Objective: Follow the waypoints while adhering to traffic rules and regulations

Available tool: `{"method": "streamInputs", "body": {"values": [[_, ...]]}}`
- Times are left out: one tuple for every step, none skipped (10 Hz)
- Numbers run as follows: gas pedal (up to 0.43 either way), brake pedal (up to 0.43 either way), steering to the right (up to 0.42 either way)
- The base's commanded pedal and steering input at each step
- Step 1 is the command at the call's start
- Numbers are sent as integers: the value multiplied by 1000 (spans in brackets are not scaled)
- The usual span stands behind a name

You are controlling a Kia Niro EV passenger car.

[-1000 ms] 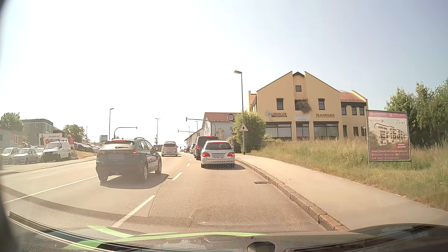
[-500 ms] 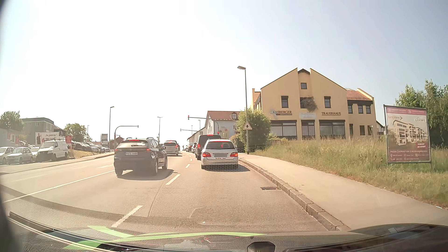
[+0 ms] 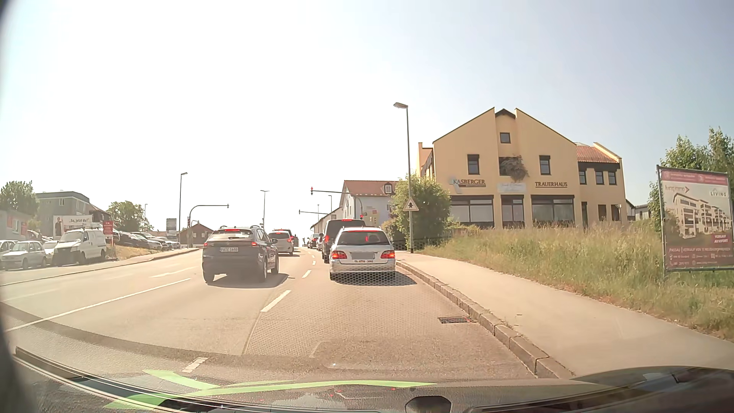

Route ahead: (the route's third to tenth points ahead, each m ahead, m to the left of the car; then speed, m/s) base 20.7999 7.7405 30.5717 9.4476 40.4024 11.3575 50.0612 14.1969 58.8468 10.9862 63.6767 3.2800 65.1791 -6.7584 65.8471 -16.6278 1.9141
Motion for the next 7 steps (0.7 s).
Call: {"method": "streamInputs", "body": {"values": [[0,0,-41],[0,0,-41],[0,0,-40],[0,0,-41],[0,0,-41],[0,0,-41],[0,0,-41]]}}
